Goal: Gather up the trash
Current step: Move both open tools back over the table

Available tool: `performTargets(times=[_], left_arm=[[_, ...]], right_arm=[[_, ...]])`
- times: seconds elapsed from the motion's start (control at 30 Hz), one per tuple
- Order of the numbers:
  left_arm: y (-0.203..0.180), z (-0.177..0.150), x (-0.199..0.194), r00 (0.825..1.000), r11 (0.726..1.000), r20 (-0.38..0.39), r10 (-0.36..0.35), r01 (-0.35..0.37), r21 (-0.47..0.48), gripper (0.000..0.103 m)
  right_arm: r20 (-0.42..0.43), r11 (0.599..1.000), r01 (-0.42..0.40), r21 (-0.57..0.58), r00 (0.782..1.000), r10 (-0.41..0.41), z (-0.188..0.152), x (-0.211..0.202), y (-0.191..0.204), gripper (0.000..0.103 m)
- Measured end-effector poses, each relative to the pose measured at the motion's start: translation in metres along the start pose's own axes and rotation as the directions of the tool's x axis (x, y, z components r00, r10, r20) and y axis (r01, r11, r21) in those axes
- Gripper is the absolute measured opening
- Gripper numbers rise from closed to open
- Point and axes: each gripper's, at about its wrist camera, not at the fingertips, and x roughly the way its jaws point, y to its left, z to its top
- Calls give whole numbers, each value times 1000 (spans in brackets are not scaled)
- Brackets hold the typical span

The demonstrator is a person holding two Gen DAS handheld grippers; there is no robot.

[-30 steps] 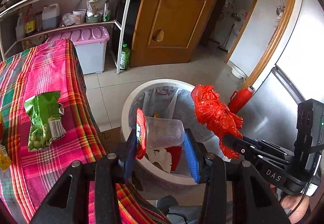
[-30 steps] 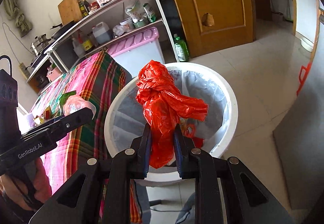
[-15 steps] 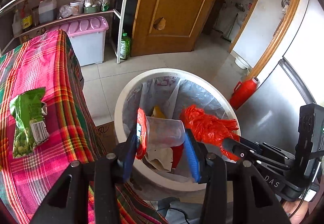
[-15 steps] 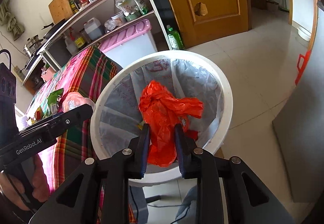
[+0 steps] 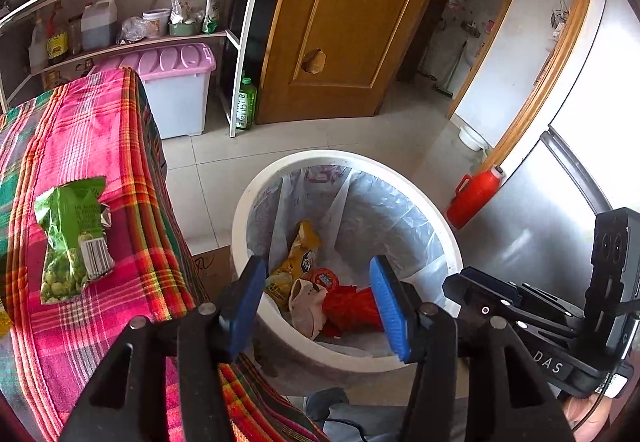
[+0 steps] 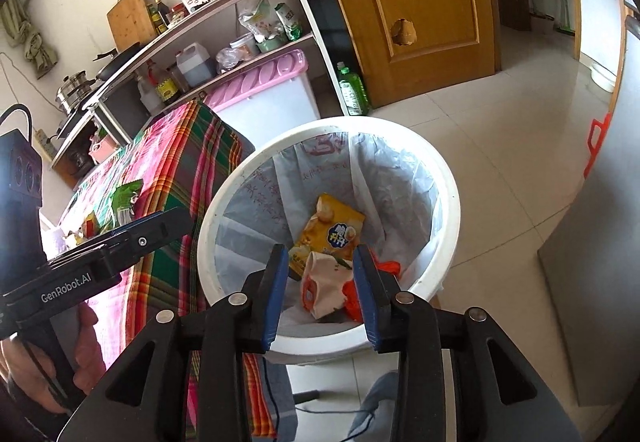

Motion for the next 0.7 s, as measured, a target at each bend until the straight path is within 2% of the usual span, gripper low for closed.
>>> performTargets(times=[0.13,0.37,0.7], left_arm=[[4,0,-13,999,1000,32,-19,19,-5,57],[16,-5,-44,995,1000,95,-12,13,-14,57],[47,-24,-101,978,998,197,63,-57,-37,57]], right_arm=[[6,1000,-2,-8,1000,2,0,-6,5,35],[27,999,-27,-44,999,28,-1,-18,23,35],[50,984,-107,-139,992,115,-6,-33,71,35]])
